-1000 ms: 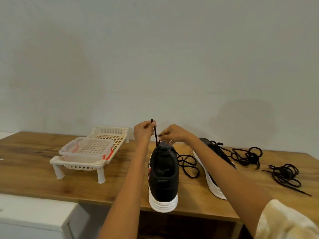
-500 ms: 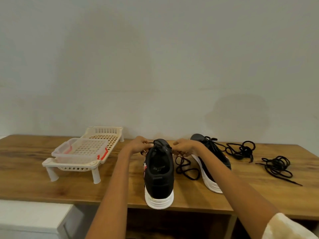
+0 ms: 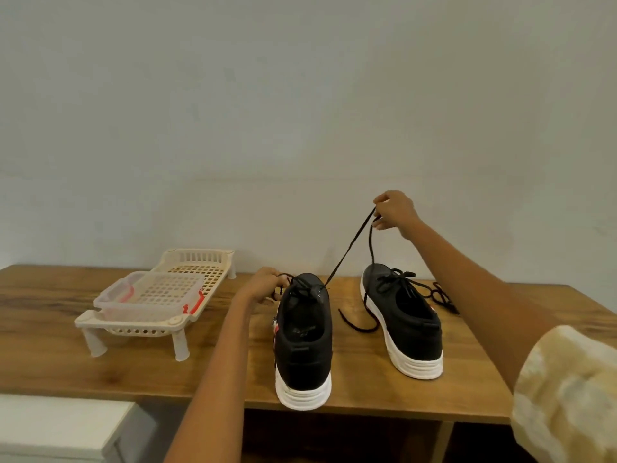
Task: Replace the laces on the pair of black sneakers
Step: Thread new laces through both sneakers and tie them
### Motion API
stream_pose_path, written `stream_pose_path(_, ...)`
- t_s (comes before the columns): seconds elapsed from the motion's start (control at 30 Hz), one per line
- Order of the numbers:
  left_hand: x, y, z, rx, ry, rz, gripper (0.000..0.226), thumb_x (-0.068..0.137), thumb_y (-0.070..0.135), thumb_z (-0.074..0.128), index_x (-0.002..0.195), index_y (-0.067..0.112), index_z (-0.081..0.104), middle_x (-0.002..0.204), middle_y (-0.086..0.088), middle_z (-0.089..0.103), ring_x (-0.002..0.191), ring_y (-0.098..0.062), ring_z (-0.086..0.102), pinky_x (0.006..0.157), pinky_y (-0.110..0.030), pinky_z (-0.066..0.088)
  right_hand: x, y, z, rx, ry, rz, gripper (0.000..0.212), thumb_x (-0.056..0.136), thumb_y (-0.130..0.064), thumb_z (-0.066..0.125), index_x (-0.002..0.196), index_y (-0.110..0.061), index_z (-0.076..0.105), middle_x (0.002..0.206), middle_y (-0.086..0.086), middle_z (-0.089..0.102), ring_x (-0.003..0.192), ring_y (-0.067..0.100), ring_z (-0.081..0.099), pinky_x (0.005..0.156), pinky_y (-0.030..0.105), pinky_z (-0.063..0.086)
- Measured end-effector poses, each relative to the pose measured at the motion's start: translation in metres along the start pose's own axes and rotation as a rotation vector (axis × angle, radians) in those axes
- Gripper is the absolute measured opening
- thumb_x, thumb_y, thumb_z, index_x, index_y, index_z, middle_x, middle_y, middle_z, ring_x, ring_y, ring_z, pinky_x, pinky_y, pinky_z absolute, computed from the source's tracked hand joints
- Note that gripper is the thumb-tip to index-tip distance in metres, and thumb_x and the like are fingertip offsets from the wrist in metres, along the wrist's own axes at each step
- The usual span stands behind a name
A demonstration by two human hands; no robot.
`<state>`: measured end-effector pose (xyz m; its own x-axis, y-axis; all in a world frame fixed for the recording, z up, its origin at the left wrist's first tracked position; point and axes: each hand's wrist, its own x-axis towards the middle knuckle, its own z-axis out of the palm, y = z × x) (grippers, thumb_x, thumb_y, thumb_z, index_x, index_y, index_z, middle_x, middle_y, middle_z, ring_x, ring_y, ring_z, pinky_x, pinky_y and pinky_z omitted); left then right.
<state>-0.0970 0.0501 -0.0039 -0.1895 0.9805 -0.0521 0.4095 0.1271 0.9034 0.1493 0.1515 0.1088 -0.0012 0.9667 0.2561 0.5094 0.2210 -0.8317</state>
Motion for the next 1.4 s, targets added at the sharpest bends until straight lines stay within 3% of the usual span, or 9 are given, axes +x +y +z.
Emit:
stream_pose_path(0.13,0.001,0.0,-0.001,-0.61,0.069,-0.038,0.022,0.103,0.017,0.032,0.105,0.004,0.051,0.101,-0.017,0.062,0.081,-0.025,0.063,0.064,-0.033,0.052,-0.027,0.018,0.04,-0.219,-0.245,-0.076,0.033,0.09,0.002,0.042,0.118,-0.007,0.057,0.108,0.015,0.063,0.081,0.021,0.061,0.066,0.027,0.053)
stream_pose_path(0.3,-0.004,0.033,-0.018,-0.822,0.339,0.251,0.013,0.1,0.013,0.045,0.09,0.01,0.054,0.08,-0.003,0.058,0.067,-0.016,0.063,0.066,-0.031,0.055,-0.047,0.04,0.076,-0.487,-0.406,-0.13,0.033,0.09,0.0,0.045,0.116,-0.012,0.062,0.127,0.008,0.057,0.103,0.025,0.062,0.089,0.038,0.052)
stream_pose_path(0.5,-0.013,0.052,-0.022,-0.009,0.457,0.322,0.027,0.096,0.031,0.05,0.08,0.014,0.063,0.078,-0.004,0.062,0.069,-0.022,0.06,0.066,-0.032,0.042,-0.044,0.037,0.077,-0.4,-0.398,-0.093,0.028,0.093,-0.01,0.047,0.111,0.0,0.065,0.096,0.01,0.072,0.096,0.023,0.066,0.089,0.037,0.051)
stream_pose_path(0.57,-0.016,0.059,-0.026,0.341,0.603,0.305,0.034,0.098,0.034,0.044,0.083,0.018,0.069,0.088,-0.004,0.065,0.086,-0.027,0.059,0.076,-0.034,0.043,-0.045,0.023,0.071,-0.197,-0.361,-0.094,0.026,0.094,-0.014,0.049,0.106,0.002,0.066,0.077,0.005,0.069,0.078,0.016,0.063,0.074,0.027,0.049)
stream_pose_path(0.63,-0.021,0.071,-0.03,0.37,0.683,0.335,0.038,0.101,0.032,0.036,0.094,0.021,0.071,0.104,-0.004,0.065,0.099,-0.027,0.057,0.09,-0.041,0.043,-0.046,0.002,0.061,0.006,-0.343,-0.087,0.019,0.095,-0.016,0.05,0.104,-0.007,0.065,0.072,0.0,0.064,0.067,0.007,0.053,0.061,0.018,0.04)
stream_pose_path(0.8,-0.041,0.118,-0.044,-0.342,0.445,0.369,0.036,0.104,0.025,0.032,0.083,0.012,0.059,0.067,-0.003,0.051,0.054,-0.015,0.049,0.057,-0.024,0.048,-0.034,-0.061,0.018,0.511,-0.319,-0.092,0.014,0.095,-0.012,0.052,0.101,-0.014,0.064,0.075,0.0,0.061,0.069,0.011,0.058,0.069,0.022,0.047)
stream_pose_path(1.03,-0.05,0.226,-0.091,-0.163,0.328,0.311,0.038,0.104,0.03,0.031,0.085,0.009,0.056,0.059,0.0,0.027,0.047,-0.011,0.022,0.042,-0.019,0.025,-0.038,-0.151,-0.028,0.82,-0.375,-0.177,0.021,0.093,-0.006,0.05,0.109,0.001,0.063,0.086,0.008,0.063,0.073,0.021,0.063,0.078,0.031,0.056)
stream_pose_path(1.23,-0.063,0.295,-0.098,-0.128,0.281,0.33,0.034,0.104,0.025,0.029,0.095,0.006,0.055,0.063,-0.001,0.034,0.05,-0.011,0.027,0.048,-0.023,0.03,-0.047,-0.204,-0.05,0.627,-0.349,-0.257,0.043,0.082,0.021,0.032,0.113,0.009,0.058,0.084,0.012,0.061,0.073,0.021,0.062,0.07,0.026,0.054)
stream_pose_path(1.4,-0.076,0.325,-0.1,-0.098,0.274,0.362,0.024,0.102,0.012,0.034,0.107,-0.001,0.054,0.079,-0.008,0.05,0.057,-0.018,0.048,0.058,-0.031,0.05,-0.051,-0.216,-0.067,0.405,-0.152,-0.37,0.018,0.083,0.003,0.065,0.099,0.008,0.068,0.071,0.011,0.064,0.057,0.019,0.063,0.052,0.021,0.056)
